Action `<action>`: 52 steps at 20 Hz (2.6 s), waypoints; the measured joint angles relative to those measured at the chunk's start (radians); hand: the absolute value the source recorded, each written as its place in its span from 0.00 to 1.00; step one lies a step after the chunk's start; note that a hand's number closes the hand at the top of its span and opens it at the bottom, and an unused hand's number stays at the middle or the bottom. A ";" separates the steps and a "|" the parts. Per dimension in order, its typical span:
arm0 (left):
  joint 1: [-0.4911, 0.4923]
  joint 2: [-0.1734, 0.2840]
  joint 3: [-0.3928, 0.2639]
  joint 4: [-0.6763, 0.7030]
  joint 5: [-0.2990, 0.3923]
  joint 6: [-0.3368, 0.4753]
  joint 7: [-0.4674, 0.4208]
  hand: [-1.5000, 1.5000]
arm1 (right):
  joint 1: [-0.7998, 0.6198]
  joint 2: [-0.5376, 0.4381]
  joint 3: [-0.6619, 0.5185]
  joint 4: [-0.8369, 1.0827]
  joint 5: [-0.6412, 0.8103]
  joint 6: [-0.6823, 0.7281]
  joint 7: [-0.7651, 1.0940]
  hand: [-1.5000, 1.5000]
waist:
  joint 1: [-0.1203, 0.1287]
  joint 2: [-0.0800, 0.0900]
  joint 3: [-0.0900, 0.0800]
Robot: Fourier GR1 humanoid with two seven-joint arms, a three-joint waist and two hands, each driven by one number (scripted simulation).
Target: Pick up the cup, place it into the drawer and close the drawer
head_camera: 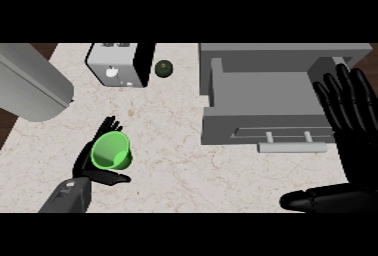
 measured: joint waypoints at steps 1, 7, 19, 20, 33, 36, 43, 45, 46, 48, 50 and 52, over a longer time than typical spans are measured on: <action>0.011 -0.003 -0.007 0.000 -0.002 -0.009 -0.007 1.00 | 0.002 0.010 0.013 0.007 0.012 -0.003 -0.011 0.00 | 0.001 0.000 0.000; -0.001 -0.009 -0.016 -0.002 0.014 -0.048 -0.015 1.00 | 0.018 0.000 0.002 -0.015 -0.003 0.006 -0.005 0.00 | -0.003 0.001 -0.001; 0.021 -0.049 0.052 -0.074 0.077 0.133 -0.127 1.00 | -0.002 -0.015 -0.024 -0.007 -0.011 0.002 0.008 0.00 | 0.008 -0.002 0.000; 0.028 -0.050 0.068 -0.083 0.090 0.154 -0.137 1.00 | 0.000 -0.012 -0.020 -0.017 -0.007 -0.003 0.015 0.00 | 0.009 -0.002 0.000; 0.115 -0.109 0.008 -0.498 0.161 0.200 -0.017 1.00 | 0.026 -0.007 -0.021 -0.020 -0.003 -0.001 0.005 0.00 | 0.019 -0.008 0.002; 0.140 -0.125 -0.031 -0.656 0.181 0.196 0.085 1.00 | 0.031 -0.009 -0.021 -0.025 -0.009 0.002 0.015 0.00 | 0.021 -0.009 0.003; 0.081 -0.172 -0.106 -0.917 0.240 0.304 0.338 1.00 | 0.050 -0.007 -0.023 -0.005 -0.009 0.018 -0.019 0.00 | 0.015 -0.007 0.002; 0.057 -0.180 -0.145 -0.979 0.248 0.364 0.400 1.00 | 0.051 -0.009 -0.026 -0.004 -0.009 0.021 -0.025 0.00 | 0.013 -0.007 0.002; 0.039 -0.183 -0.158 -0.998 0.251 0.395 0.427 1.00 | 0.051 -0.011 -0.029 -0.012 -0.013 0.021 -0.018 0.00 | 0.012 -0.006 0.002; -0.005 -0.174 -0.157 -1.036 0.255 0.420 0.493 1.00 | 0.051 -0.009 -0.023 -0.020 -0.004 0.016 -0.011 0.00 | 0.011 -0.006 0.002; -0.052 -0.177 -0.171 -1.057 0.243 0.464 0.542 1.00 | 0.043 -0.012 -0.026 -0.022 -0.002 0.013 -0.004 0.00 | 0.010 -0.006 0.002; -0.088 -0.180 -0.180 -1.061 0.230 0.493 0.572 1.00 | 0.035 -0.017 -0.033 -0.033 -0.006 0.007 0.016 0.00 | 0.009 -0.005 0.002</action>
